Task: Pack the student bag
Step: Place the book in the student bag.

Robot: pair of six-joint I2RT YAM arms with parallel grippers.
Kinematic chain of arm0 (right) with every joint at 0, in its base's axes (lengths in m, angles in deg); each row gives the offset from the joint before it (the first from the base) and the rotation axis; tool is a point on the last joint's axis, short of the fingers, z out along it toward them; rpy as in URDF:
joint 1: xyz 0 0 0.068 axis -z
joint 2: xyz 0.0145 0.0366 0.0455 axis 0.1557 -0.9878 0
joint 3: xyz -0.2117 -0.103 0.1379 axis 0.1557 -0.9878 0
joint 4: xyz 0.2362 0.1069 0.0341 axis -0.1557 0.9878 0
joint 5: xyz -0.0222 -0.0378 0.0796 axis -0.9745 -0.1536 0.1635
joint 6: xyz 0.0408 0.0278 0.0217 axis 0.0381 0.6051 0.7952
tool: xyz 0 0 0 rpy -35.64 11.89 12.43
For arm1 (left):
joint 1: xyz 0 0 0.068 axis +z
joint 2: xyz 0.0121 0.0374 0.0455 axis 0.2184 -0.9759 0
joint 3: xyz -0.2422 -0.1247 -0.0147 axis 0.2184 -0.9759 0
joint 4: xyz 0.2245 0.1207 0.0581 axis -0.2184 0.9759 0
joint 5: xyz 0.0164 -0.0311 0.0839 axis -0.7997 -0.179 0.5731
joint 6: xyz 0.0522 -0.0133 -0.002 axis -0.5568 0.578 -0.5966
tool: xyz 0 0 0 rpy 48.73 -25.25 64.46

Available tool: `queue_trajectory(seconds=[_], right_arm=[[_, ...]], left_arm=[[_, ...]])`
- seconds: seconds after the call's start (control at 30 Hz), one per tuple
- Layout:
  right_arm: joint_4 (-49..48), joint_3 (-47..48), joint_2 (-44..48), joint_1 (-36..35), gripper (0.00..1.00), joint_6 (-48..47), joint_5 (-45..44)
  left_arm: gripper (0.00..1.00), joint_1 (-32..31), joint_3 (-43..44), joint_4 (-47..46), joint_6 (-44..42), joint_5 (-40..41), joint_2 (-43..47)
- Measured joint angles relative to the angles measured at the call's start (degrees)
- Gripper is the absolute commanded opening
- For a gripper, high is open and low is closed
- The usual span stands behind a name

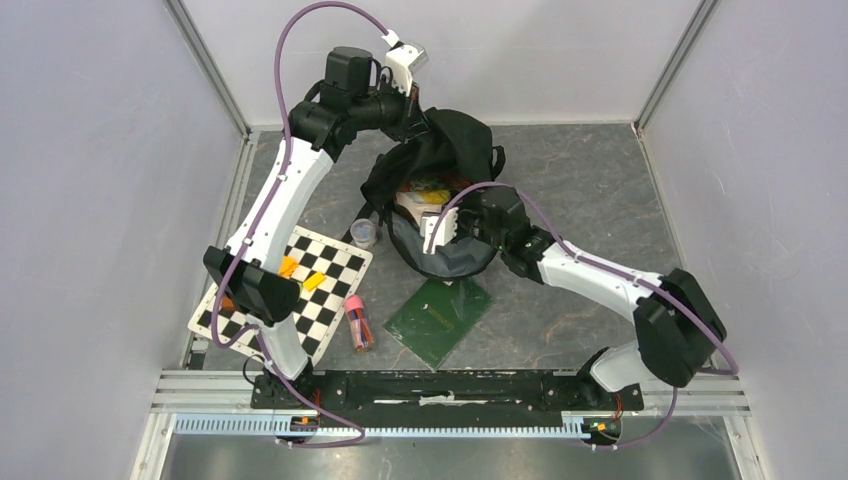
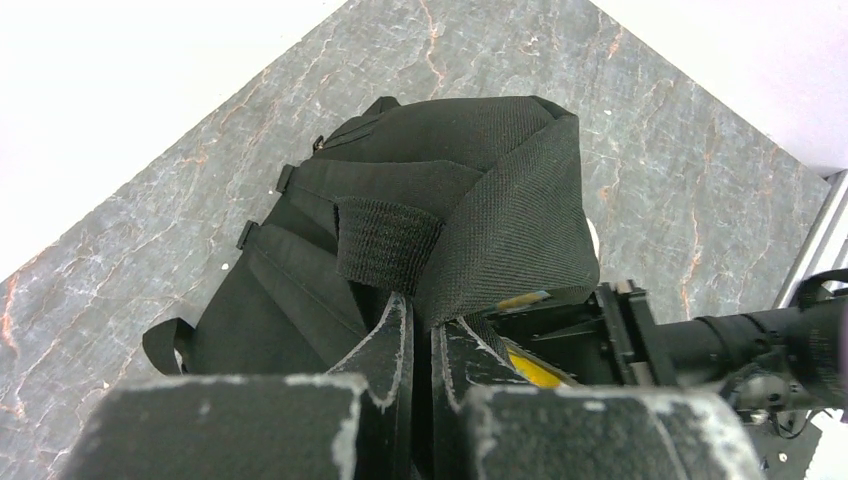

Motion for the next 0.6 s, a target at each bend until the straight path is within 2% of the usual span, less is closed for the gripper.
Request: queue_trajectory(seconds=[0.37,0.47,0.53,0.6], right_arm=[[0.5,9.9,-15.1,-0.1,0.00,-6.1,-3.7],[-0.2,13.2,-19.8,-0.1,0.33,-6.4,-4.7],[-1.2,14.6,-22.2,-0.1,0.49,-6.2,-5.6],[-2.4,14.7,-23.0,-0.1,0.60,-5.7,-5.9]], left_arm=[[0.02,0.1,0.0,0.0,0.7,-1.7,0.0],[0.02,0.2,0.0,0.0,0.8,-2.3,0.0],[0.02,0.3,0.0,0.0,1.3,-2.4,0.0],[0.02,0.3,0.0,0.0,1.7,-2.4,0.0]])
